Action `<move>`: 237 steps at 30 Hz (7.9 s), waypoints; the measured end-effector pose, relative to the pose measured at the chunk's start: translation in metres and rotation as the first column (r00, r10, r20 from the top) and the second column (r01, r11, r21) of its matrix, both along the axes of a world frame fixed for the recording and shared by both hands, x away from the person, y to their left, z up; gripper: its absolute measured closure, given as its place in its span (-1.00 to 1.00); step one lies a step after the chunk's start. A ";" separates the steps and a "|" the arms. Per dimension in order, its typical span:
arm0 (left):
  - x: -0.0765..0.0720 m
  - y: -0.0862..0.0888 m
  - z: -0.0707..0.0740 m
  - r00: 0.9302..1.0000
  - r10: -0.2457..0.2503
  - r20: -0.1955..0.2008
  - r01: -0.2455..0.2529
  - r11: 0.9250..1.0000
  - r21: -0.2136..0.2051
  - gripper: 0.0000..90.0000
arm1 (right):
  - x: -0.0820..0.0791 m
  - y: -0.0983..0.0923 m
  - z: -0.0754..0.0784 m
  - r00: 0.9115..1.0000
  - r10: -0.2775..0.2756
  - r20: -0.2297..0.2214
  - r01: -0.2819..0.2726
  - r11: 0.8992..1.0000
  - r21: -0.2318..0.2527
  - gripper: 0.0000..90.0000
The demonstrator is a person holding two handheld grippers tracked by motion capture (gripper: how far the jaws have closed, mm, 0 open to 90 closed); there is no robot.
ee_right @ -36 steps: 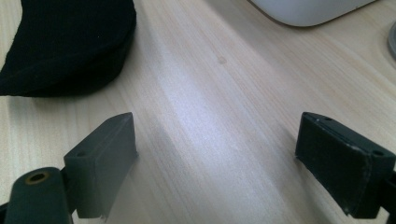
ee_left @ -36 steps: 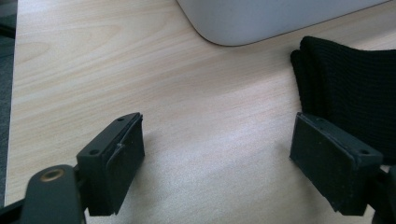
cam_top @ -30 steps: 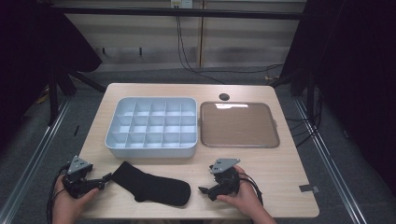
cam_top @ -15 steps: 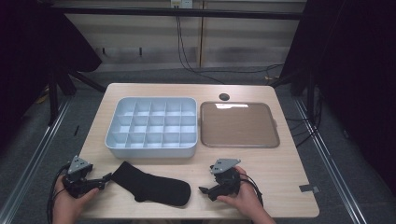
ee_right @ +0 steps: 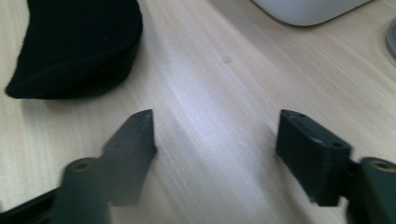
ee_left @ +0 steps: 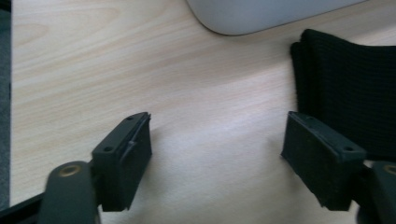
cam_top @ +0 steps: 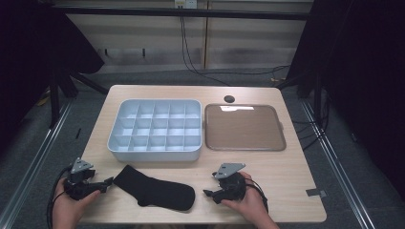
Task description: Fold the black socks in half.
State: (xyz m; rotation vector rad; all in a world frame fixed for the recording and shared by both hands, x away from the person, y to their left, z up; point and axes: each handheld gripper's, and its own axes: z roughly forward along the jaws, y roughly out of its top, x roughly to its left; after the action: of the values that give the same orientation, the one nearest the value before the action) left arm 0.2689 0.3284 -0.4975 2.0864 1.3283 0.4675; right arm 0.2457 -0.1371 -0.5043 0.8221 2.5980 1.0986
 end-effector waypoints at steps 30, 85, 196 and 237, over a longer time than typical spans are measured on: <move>0.008 -0.031 0.022 0.995 -0.029 -0.091 0.020 0.996 -0.090 -0.22 | -0.021 0.018 0.020 0.990 0.137 -0.028 -0.137 0.990 0.022 1.00; 0.015 -0.054 0.023 0.968 -0.050 -0.244 0.038 0.998 -0.052 0.76 | -0.027 0.055 0.011 0.972 0.230 -0.038 -0.230 0.973 0.022 1.00; -0.004 -0.140 0.093 0.931 -0.328 -0.161 0.300 0.938 -0.172 0.74 | -0.020 0.061 0.009 0.987 0.158 -0.017 -0.159 0.987 -0.007 1.00; 0.002 -0.159 0.084 0.915 -0.356 -0.188 0.330 0.931 -0.158 0.72 | -0.024 0.036 0.009 0.983 0.164 -0.081 -0.165 0.986 -0.009 1.00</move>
State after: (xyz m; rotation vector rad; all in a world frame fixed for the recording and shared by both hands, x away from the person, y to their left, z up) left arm 0.2705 0.1698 -0.4132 2.2499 1.0375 0.0083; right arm 0.2220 -0.1011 -0.4950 0.6707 2.7801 1.1074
